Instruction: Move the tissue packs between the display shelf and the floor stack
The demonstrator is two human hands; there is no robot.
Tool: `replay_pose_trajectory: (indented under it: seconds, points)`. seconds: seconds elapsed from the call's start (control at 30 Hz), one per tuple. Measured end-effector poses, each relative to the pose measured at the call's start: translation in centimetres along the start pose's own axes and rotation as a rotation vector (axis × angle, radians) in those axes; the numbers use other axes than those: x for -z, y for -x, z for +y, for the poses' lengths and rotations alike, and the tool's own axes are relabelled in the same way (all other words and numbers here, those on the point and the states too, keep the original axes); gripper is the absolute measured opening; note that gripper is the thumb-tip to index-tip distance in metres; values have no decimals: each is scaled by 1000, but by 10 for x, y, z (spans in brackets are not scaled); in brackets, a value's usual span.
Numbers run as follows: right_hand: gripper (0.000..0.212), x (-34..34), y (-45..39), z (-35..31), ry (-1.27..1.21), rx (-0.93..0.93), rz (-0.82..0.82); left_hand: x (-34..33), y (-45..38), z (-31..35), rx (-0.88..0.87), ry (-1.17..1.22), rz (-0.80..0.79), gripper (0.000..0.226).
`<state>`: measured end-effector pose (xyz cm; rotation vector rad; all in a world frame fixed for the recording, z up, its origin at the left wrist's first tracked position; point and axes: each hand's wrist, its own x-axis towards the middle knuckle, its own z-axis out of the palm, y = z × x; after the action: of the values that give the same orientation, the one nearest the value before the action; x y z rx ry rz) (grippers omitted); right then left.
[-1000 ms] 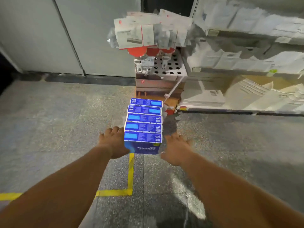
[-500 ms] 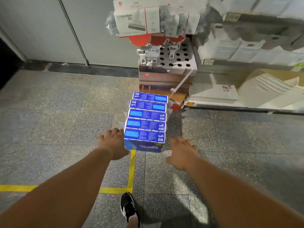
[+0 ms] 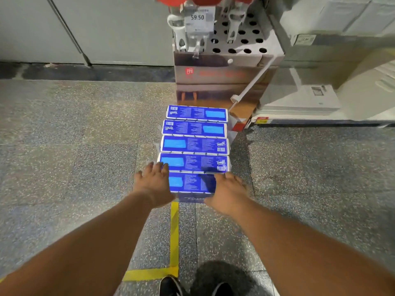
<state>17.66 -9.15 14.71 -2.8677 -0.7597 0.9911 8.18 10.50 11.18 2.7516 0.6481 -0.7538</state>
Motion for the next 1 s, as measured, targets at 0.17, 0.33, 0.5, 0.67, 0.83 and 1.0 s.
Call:
replay_pose_trajectory:
  seconds: [0.17,0.33,0.5,0.67,0.83,1.0]
  points:
    - [86,-94,-93,29,52,14,13,-98,-81,3,10,-94,-35,106]
    - [104,-166,-175,54,103,46,32,-189,-148,-6,-12,-170,-67,114]
    - [114,-218,-211,57,176,87,132,-235,-182,-10,3,-125,79,131]
    - [123,-229,-202,50,322,130,230,-237,-169,-14,-25,-220,207,126]
    - [120,-236,-212,56,392,151,195,-243,-174,-19,-52,-312,214,122]
    - [117,-243,-215,59,358,194,187,-255,-176,-24,-119,-304,170,115]
